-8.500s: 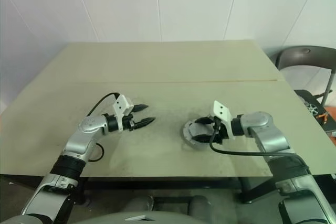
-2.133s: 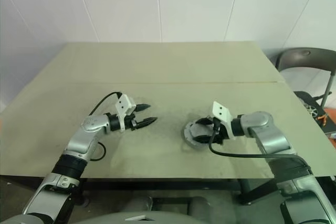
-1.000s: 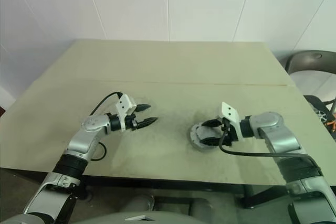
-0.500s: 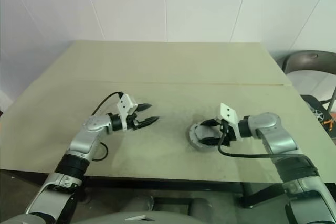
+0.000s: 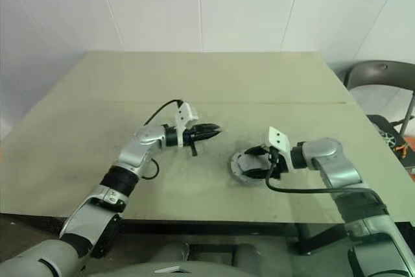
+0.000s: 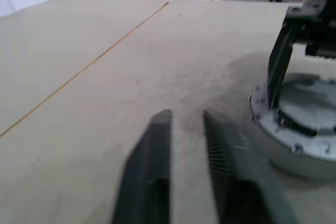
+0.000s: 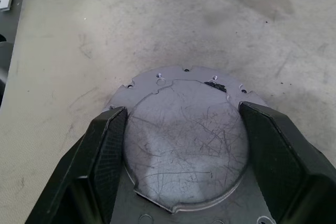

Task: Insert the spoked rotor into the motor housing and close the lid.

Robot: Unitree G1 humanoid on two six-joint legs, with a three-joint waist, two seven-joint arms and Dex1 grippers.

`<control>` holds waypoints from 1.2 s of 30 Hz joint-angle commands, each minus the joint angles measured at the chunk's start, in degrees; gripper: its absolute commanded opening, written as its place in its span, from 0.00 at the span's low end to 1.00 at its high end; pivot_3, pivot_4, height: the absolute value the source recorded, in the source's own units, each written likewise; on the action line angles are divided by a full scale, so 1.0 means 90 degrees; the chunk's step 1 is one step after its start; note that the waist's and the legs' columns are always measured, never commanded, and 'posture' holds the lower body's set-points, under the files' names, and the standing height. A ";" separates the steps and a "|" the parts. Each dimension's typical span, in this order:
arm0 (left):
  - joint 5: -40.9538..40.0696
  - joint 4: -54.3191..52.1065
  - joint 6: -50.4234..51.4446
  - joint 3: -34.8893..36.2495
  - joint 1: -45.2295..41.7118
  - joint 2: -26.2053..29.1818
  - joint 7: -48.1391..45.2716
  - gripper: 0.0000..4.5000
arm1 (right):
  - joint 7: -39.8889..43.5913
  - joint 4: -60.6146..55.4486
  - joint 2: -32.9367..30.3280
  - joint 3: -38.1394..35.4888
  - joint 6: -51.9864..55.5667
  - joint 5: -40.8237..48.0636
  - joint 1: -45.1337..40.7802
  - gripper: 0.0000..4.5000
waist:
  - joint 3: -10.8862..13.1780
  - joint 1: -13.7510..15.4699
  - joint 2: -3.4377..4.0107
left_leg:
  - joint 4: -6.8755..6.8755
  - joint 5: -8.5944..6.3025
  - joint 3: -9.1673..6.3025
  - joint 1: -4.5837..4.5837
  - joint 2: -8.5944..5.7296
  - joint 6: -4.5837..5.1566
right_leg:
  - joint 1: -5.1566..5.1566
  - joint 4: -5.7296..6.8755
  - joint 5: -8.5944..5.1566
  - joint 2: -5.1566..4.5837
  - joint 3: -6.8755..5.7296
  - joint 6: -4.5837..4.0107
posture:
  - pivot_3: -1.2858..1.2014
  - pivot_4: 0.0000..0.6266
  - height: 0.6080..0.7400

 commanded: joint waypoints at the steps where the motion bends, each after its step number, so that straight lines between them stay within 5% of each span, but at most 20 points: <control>1: 0.0198 0.0382 -0.0315 -0.0191 -0.0436 -0.0250 -0.0226 0.00 | -0.0322 0.0508 0.0059 0.0302 0.0091 -0.0607 0.0069 0.67 | 0.0000 -0.0056 -0.0001 | 0.0001 0.0000 0.0000 0.0000 0.0000 0.0000 | 0.0001 0.0000 0.0000 0.0000 0.0000 0.0001 | 0.52 0.00 1.00; 10: 0.0085 0.0823 -0.0215 -0.0360 -0.0937 -0.0890 -0.1338 0.00 | -0.0416 0.0715 0.0159 0.0374 0.0009 -0.0708 -0.0052 0.67 | 0.0002 -0.0103 -0.0002 | 0.0001 0.0000 0.0003 0.0029 0.0002 0.0000 | 0.0026 0.0000 0.0002 0.0007 0.0001 0.0003 | 0.52 0.00 1.00; 16: 0.1688 0.1092 -0.0289 -0.1766 -0.0574 -0.0341 -0.1283 0.00 | -0.0520 0.0709 0.0208 0.0356 -0.0023 -0.0721 -0.0016 0.67 | 0.0004 -0.0234 -0.0009 | 0.0000 -0.0012 0.0002 0.0081 0.0003 -0.0020 | 0.0091 -0.0019 -0.0001 0.0005 -0.0001 -0.0001 | 0.52 0.00 1.00; 19: 0.1595 0.0731 0.0014 -0.1877 -0.0253 -0.0224 -0.1531 0.00 | -0.0575 0.0673 0.0227 0.0336 -0.0028 -0.0723 0.0035 0.67 | -0.0022 -0.0235 -0.0032 | -0.0004 -0.0015 -0.0003 0.0080 0.0009 -0.0022 | 0.0121 -0.0027 -0.0003 0.0004 -0.0003 -0.0002 | 0.52 0.00 1.00; 27: 0.0670 0.0302 -0.0235 -0.0721 -0.0192 -0.0573 -0.0760 0.00 | -0.0498 0.0392 0.0355 0.0042 0.0263 -0.0268 0.0045 0.67 | -0.0063 -0.0363 0.0050 | 0.0003 -0.0018 -0.0018 0.0017 0.0097 -0.0024 | 0.0179 -0.0179 -0.0003 -0.0002 -0.0160 -0.0003 | 0.52 0.00 1.00; 36: -0.0223 -0.0245 0.0064 0.0485 -0.0108 -0.0423 -0.0275 0.00 | -0.0441 -0.0514 0.0612 -0.0581 0.1068 0.0722 0.0000 0.67 | -0.0008 -0.0336 0.0051 | -0.0028 0.0000 -0.0005 -0.0042 0.0083 -0.0011 | -0.0038 0.0000 0.0048 -0.0005 -0.0117 0.0040 | 0.52 0.00 1.00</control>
